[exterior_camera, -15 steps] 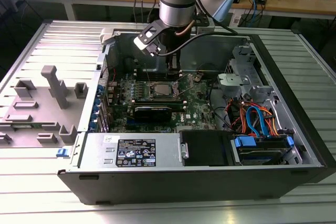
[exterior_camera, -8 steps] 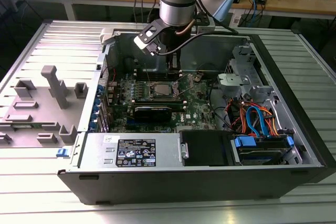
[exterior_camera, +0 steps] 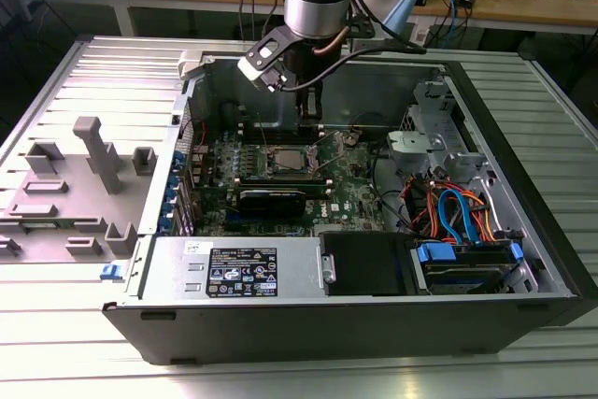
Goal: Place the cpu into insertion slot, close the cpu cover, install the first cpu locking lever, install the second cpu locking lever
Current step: 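Close the cpu cover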
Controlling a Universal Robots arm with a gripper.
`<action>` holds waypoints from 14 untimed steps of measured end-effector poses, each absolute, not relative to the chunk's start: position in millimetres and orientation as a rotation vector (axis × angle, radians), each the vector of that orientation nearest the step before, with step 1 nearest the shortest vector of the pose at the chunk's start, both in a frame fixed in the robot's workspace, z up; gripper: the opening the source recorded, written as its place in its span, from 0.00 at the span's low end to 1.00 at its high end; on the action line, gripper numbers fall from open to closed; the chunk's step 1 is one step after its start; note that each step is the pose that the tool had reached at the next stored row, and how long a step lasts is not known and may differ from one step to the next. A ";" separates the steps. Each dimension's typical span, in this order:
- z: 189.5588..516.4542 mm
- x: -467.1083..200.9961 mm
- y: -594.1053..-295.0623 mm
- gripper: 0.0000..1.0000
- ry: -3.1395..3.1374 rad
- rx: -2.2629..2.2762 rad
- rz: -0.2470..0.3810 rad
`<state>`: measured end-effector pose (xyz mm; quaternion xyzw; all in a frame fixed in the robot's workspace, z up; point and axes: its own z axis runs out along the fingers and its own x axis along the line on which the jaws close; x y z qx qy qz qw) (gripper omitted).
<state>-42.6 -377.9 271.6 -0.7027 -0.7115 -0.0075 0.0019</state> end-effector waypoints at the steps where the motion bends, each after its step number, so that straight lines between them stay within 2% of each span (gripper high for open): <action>1: 271.6 -42.6 -377.9 0.11 -2.232 -2.205 -0.024; 14: 271.8 -32.5 -377.9 0.11 -2.232 -2.205 -0.024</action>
